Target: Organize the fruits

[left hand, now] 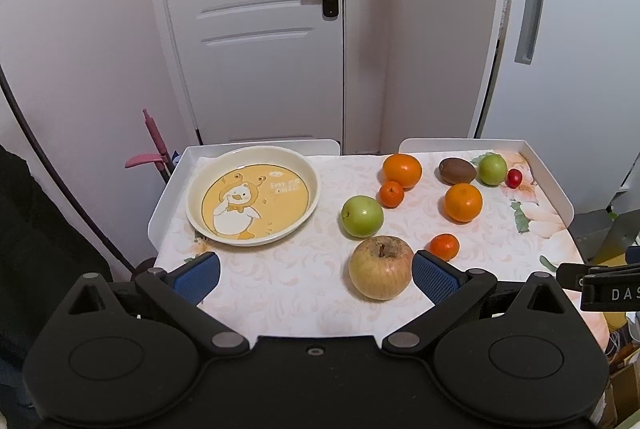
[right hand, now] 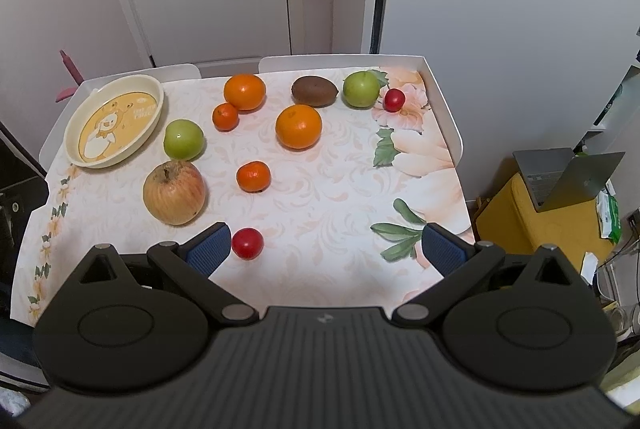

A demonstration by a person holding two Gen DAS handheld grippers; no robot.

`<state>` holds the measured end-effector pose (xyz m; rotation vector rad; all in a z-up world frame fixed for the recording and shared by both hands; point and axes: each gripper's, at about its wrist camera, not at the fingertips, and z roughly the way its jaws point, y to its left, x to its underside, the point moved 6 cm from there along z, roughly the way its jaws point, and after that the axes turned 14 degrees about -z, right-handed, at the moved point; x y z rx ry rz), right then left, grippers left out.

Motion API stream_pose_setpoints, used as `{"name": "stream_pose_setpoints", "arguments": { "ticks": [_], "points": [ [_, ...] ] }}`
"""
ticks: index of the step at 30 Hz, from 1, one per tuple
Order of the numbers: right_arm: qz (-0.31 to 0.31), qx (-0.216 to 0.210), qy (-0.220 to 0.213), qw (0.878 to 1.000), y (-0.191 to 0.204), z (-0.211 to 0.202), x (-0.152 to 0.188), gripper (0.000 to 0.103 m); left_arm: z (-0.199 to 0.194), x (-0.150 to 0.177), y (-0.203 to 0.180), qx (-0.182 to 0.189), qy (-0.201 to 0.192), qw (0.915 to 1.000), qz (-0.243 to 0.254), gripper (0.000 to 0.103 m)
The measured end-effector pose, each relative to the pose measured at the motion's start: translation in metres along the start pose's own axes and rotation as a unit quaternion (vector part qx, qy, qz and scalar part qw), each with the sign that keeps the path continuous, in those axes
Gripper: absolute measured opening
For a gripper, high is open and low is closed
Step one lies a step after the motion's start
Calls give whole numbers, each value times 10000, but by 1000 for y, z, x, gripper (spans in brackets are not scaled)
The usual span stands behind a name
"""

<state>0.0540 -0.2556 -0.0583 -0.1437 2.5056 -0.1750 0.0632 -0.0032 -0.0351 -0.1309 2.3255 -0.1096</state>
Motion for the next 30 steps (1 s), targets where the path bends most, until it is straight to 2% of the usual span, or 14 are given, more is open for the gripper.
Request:
{"name": "stream_pose_setpoints", "arguments": {
  "ticks": [9, 18, 24, 30],
  "points": [
    [131, -45, 28, 9999, 2, 3, -6, 103, 8, -3, 4, 106, 115, 9999, 21, 103],
    [231, -112, -69, 9996, 0, 24, -11, 103, 42, 8, -4, 433, 370, 9981, 254, 103],
    [8, -162, -140, 9998, -18, 53, -19, 103, 71, 15, -19, 311, 408, 9985, 182, 103],
    [-287, -535, -179, 9980, -30, 90, -33, 103, 98, 22, -35, -19, 465, 9989, -65, 103]
  ]
}}
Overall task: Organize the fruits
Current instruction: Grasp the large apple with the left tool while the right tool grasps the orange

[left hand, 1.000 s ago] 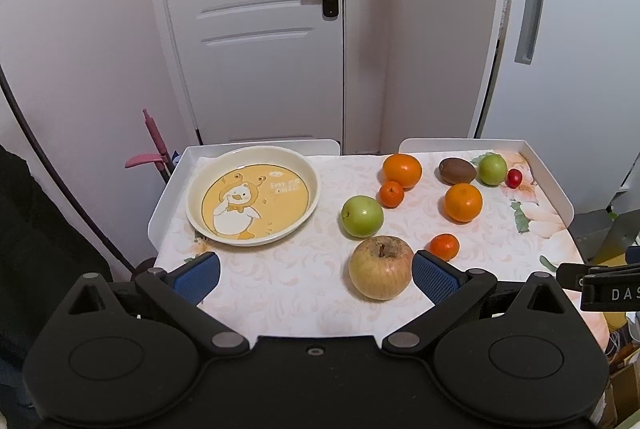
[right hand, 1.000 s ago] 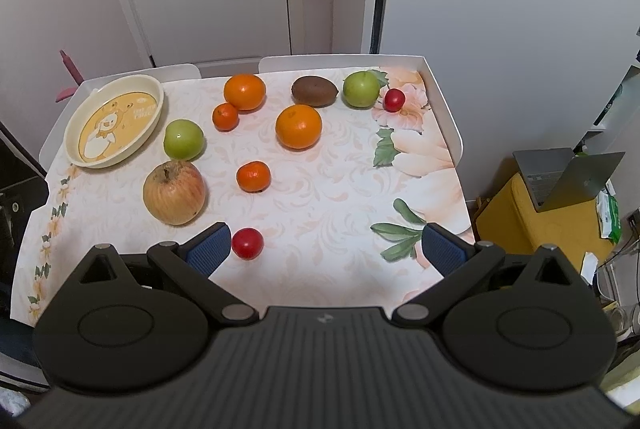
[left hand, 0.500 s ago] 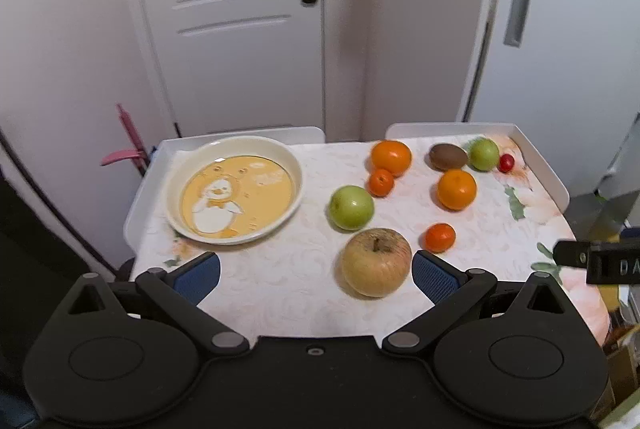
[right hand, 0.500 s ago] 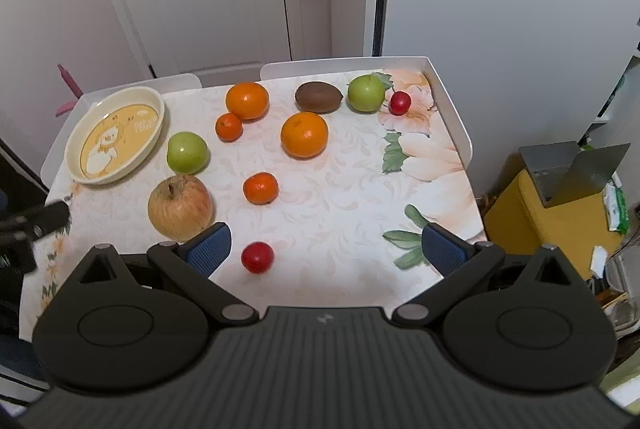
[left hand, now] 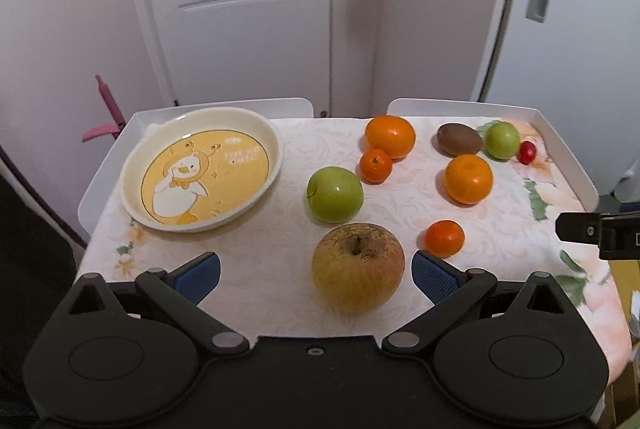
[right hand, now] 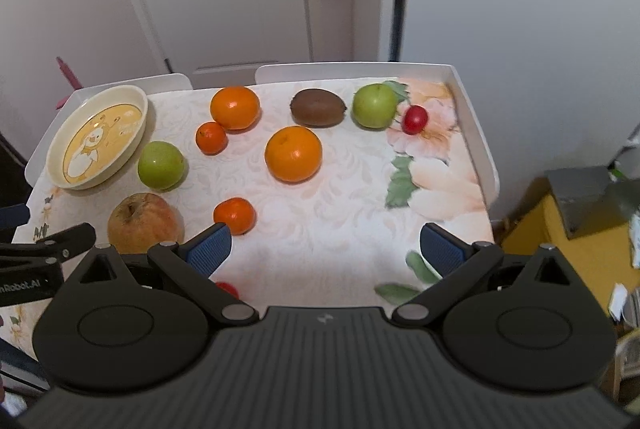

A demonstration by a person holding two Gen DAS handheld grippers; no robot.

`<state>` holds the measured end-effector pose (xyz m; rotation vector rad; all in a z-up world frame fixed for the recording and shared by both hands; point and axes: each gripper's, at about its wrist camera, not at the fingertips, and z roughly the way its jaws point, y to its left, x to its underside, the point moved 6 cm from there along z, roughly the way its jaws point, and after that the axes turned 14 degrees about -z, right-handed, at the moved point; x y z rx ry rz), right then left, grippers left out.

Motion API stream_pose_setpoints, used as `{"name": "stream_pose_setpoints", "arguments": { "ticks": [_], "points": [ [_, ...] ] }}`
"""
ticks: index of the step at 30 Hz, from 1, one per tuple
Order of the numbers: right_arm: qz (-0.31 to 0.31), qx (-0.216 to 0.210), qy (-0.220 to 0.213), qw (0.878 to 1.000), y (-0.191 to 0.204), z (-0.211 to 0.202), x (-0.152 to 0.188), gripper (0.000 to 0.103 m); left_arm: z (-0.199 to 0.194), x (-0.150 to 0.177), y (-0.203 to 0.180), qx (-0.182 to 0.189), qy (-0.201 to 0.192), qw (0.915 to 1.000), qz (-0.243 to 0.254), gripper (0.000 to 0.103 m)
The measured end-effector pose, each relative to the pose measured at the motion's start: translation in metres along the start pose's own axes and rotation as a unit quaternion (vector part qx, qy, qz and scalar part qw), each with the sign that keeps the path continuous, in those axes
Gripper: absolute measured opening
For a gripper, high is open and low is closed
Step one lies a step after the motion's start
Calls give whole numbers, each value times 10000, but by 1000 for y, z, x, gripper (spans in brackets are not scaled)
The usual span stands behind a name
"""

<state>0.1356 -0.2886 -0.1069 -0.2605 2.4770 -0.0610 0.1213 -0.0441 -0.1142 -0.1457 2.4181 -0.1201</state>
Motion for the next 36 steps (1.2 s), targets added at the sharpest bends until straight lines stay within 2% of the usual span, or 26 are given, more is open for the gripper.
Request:
{"name": "stream_pose_setpoints", "arguments": {
  "ticks": [13, 20, 27, 32, 36],
  "points": [
    [-902, -696, -152, 9934, -4, 78, -31, 103, 48, 20, -24, -593, 89, 9969, -514, 101],
    [-1327, -1023, -109, 9858, 5, 115, -37, 103, 74, 27, -30, -833, 165, 9932, -791, 94],
    [-1480, -1156, -110, 9821, 9, 132, -40, 103, 86, 29, -31, -951, 173, 9906, -971, 87],
    [-1546, -1200, -105, 9806, 13, 139, -41, 96, 90, 27, -31, -943, 156, 9898, -1054, 80],
    [-1574, -1204, -129, 9801, 14, 142, -42, 93, 90, 26, -32, -946, 124, 9898, -1061, 80]
  ]
}}
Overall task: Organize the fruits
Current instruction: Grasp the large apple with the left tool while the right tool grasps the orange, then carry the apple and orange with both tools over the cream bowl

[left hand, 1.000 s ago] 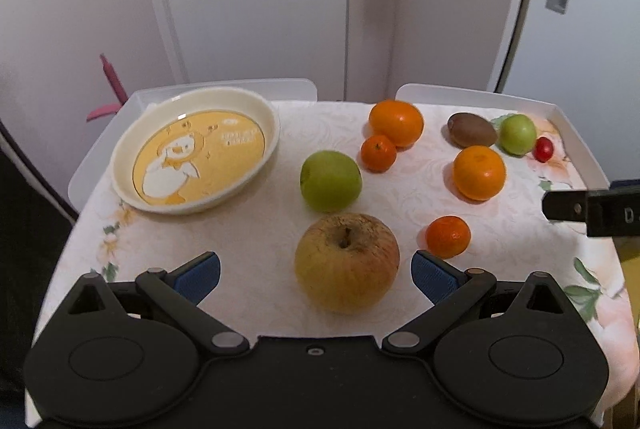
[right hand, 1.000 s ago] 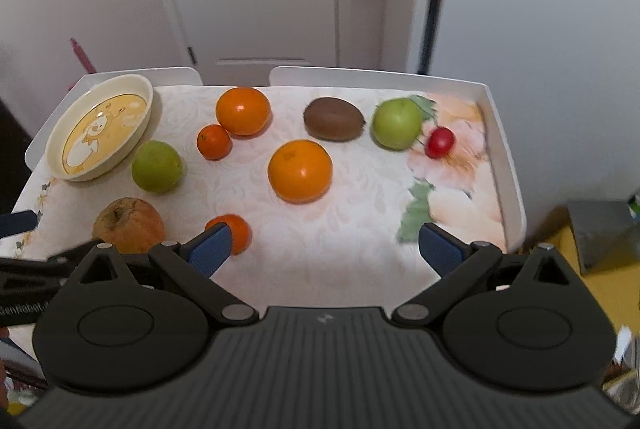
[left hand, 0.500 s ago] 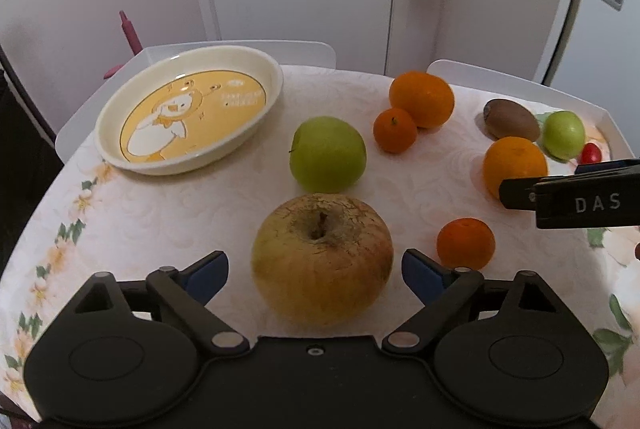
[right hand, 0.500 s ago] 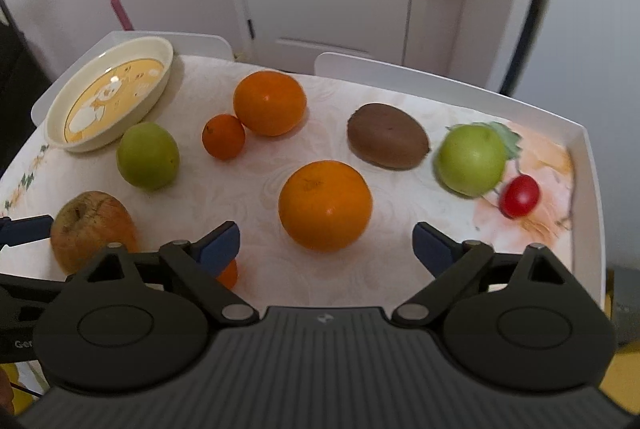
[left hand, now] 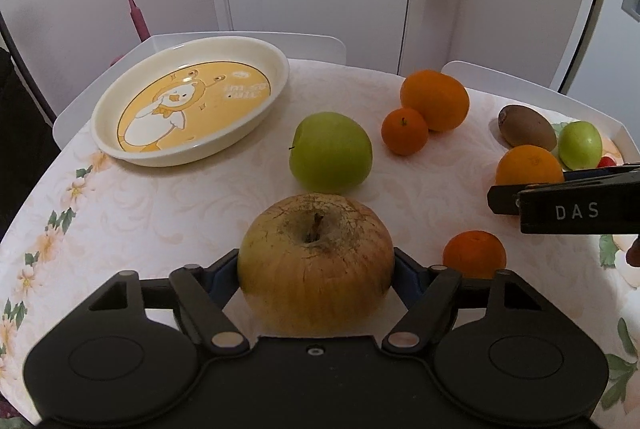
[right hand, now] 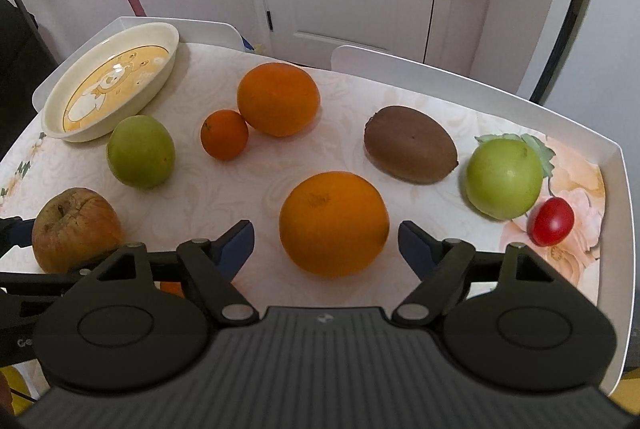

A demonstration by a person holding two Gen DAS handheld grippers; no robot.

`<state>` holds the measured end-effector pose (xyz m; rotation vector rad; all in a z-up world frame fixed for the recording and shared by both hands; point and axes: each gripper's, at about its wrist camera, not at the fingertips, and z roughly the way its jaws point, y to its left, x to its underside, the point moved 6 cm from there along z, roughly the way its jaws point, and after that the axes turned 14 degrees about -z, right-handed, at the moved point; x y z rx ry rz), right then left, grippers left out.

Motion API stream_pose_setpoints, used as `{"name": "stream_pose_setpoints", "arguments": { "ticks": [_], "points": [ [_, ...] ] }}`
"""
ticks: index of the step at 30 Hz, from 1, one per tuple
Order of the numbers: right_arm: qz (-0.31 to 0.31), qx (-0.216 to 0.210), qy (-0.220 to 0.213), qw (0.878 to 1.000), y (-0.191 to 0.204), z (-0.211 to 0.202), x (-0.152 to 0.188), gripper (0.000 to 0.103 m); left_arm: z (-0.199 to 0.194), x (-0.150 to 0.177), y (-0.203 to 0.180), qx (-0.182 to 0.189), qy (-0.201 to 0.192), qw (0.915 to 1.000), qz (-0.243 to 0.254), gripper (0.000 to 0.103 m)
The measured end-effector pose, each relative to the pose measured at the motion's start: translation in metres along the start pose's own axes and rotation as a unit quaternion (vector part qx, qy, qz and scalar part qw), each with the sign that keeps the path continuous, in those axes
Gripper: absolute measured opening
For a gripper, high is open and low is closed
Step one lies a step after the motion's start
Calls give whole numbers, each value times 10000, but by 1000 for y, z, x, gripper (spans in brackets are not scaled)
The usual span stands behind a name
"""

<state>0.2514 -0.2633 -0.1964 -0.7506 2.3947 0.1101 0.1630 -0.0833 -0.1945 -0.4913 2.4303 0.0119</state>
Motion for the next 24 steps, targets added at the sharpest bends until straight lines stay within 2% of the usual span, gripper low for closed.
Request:
{"name": "stream_pose_setpoints", "arguments": {
  "ticks": [9, 13, 24],
  "points": [
    [-40, 61, -26, 10000, -1, 6, -2, 85, -3, 1, 1, 30, -36, 10000, -42, 79],
    [-103, 82, -21, 9999, -2, 8, -2, 75, -4, 2, 2, -11, -74, 9999, -77, 79],
    [-51, 45, -151, 9999, -2, -8, -6, 74, -21, -2, 16, -92, -244, 9993, -262, 79]
  ]
}}
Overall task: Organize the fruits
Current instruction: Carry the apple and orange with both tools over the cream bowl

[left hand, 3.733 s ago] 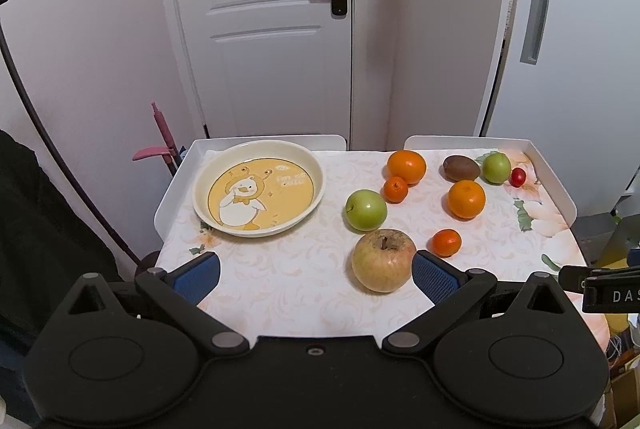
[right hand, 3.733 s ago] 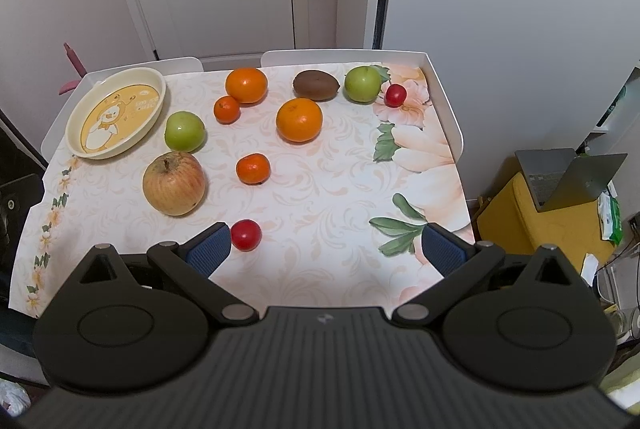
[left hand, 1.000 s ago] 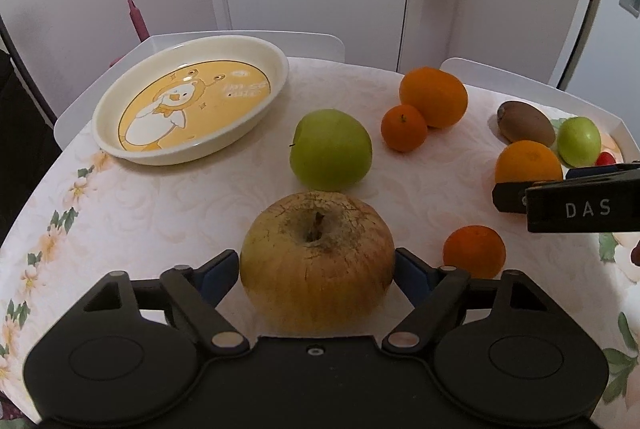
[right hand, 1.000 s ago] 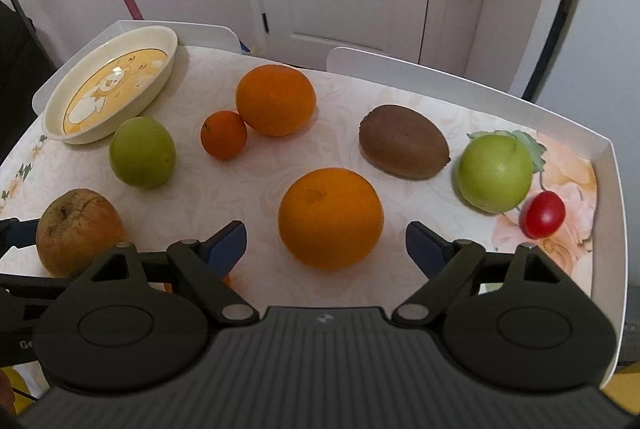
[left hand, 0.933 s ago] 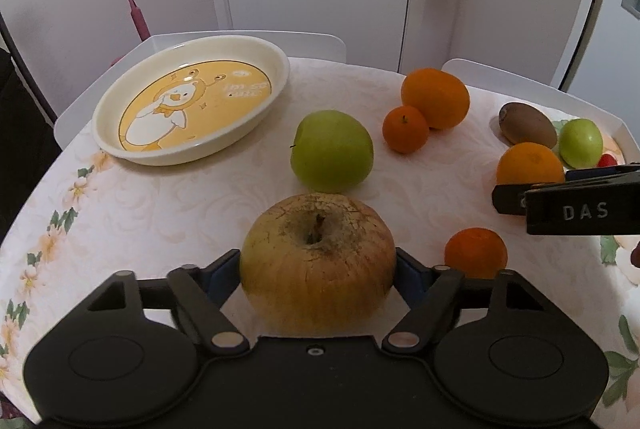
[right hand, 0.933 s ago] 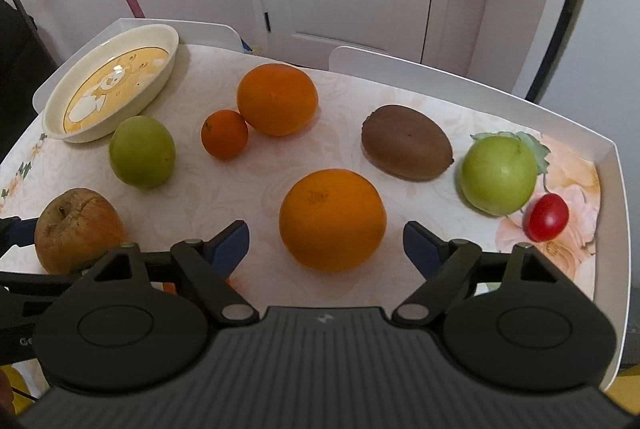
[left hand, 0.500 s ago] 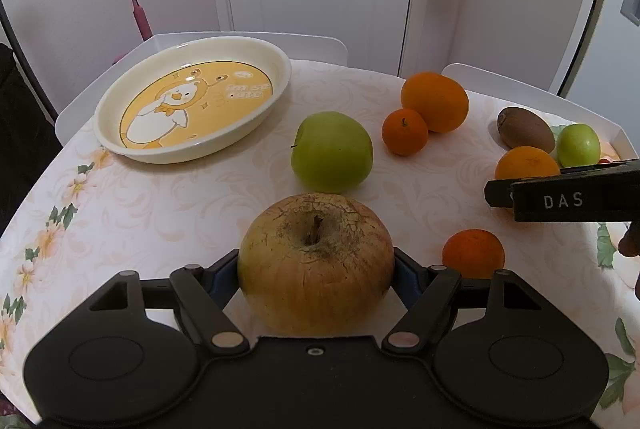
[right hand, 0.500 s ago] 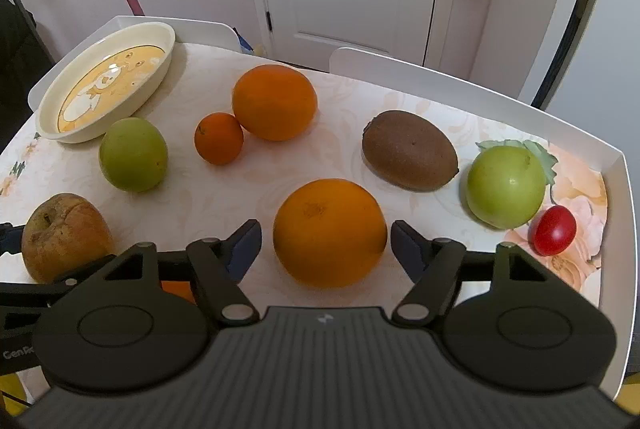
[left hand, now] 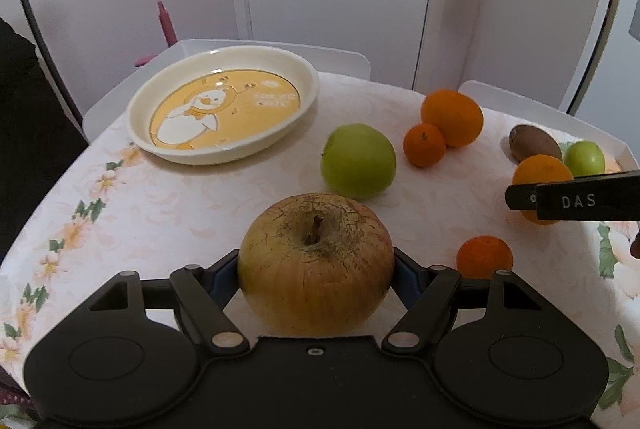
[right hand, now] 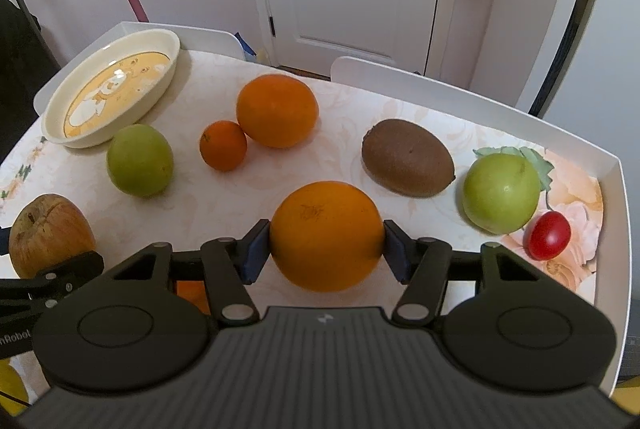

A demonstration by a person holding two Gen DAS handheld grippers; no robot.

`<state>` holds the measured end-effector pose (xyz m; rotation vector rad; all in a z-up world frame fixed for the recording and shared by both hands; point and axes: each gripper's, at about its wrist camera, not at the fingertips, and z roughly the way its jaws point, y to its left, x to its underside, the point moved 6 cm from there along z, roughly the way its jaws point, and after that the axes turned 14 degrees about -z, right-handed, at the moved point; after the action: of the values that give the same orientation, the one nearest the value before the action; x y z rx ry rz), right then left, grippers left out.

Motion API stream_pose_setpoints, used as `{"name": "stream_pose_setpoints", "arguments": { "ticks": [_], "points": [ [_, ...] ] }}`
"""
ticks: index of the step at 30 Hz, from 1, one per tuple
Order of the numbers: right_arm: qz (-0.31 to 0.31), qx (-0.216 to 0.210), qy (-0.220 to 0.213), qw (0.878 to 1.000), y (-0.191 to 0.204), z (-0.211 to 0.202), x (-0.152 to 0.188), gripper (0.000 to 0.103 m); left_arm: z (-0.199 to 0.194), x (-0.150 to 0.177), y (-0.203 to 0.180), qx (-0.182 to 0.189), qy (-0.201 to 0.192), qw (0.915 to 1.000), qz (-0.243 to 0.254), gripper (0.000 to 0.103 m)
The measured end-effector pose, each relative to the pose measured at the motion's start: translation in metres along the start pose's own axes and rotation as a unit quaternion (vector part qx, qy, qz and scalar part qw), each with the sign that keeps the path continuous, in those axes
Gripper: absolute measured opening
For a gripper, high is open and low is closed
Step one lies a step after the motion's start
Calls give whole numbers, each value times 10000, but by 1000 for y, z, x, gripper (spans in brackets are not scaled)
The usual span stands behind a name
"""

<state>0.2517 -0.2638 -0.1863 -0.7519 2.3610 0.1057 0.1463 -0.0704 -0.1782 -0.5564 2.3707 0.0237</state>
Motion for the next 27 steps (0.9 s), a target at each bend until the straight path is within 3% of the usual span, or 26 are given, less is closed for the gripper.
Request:
{"name": "stream_pose_setpoints", "arguments": {
  "ticks": [16, 27],
  "points": [
    [32, 18, -281, 9996, 36, -52, -44, 74, -42, -59, 33, 158, -521, 9985, -42, 79],
    [386, 180, -369, 9984, 80, -51, -103, 74, -26, -131, 75, 427, -536, 9969, 386, 79]
  ]
}}
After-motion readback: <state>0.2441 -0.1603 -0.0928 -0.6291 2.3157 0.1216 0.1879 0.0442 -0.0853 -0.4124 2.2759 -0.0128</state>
